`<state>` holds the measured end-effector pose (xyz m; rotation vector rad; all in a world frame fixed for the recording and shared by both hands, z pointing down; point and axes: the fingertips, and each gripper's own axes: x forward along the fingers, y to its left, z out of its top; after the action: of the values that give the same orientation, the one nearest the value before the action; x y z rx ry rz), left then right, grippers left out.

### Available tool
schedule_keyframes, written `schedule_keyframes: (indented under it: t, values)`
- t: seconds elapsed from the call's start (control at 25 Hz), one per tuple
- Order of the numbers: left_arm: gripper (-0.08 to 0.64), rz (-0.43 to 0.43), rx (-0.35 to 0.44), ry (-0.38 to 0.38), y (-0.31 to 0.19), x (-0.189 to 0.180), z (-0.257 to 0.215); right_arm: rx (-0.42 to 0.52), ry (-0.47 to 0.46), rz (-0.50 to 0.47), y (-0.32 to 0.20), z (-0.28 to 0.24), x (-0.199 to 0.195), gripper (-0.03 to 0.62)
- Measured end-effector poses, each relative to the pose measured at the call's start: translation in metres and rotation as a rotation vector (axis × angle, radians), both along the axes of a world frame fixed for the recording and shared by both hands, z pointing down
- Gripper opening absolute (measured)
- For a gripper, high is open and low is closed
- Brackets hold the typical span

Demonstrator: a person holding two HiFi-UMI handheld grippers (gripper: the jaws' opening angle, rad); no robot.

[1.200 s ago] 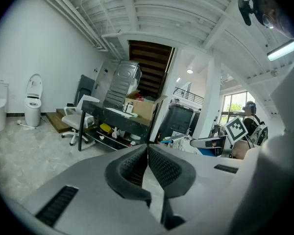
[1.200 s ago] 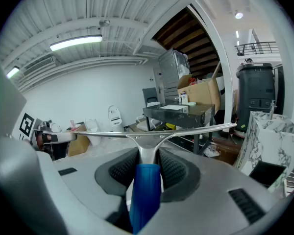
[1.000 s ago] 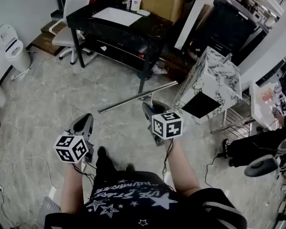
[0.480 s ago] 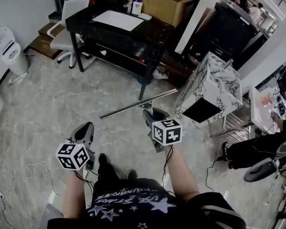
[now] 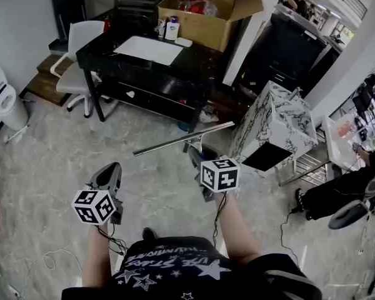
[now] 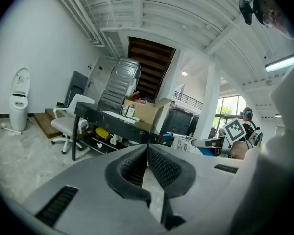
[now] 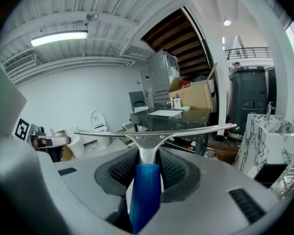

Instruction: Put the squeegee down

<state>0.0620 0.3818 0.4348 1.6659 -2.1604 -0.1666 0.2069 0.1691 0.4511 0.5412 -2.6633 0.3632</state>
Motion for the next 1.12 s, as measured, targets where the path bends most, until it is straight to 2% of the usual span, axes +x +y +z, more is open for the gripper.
schedule_keyframes:
  t: [0.24, 0.56, 0.84, 1.12]
  values:
    - [0.021, 0.07, -0.016, 0.01, -0.008, -0.053, 0.004, -0.008, 0.007, 0.082, -0.009, 0.002, -0.04, 0.138]
    - [0.021, 0.095, -0.039, 0.036, -0.038, -0.109, 0.023, -0.028, 0.046, 0.116, -0.043, 0.021, -0.085, 0.138]
    - [0.021, 0.084, -0.058, 0.031, -0.109, -0.173, 0.038, -0.045, 0.008, 0.136, -0.132, 0.036, -0.153, 0.138]
    - [0.021, 0.079, -0.093, 0.035, -0.227, -0.26, 0.058, -0.062, 0.028, 0.146, -0.246, 0.059, -0.231, 0.138]
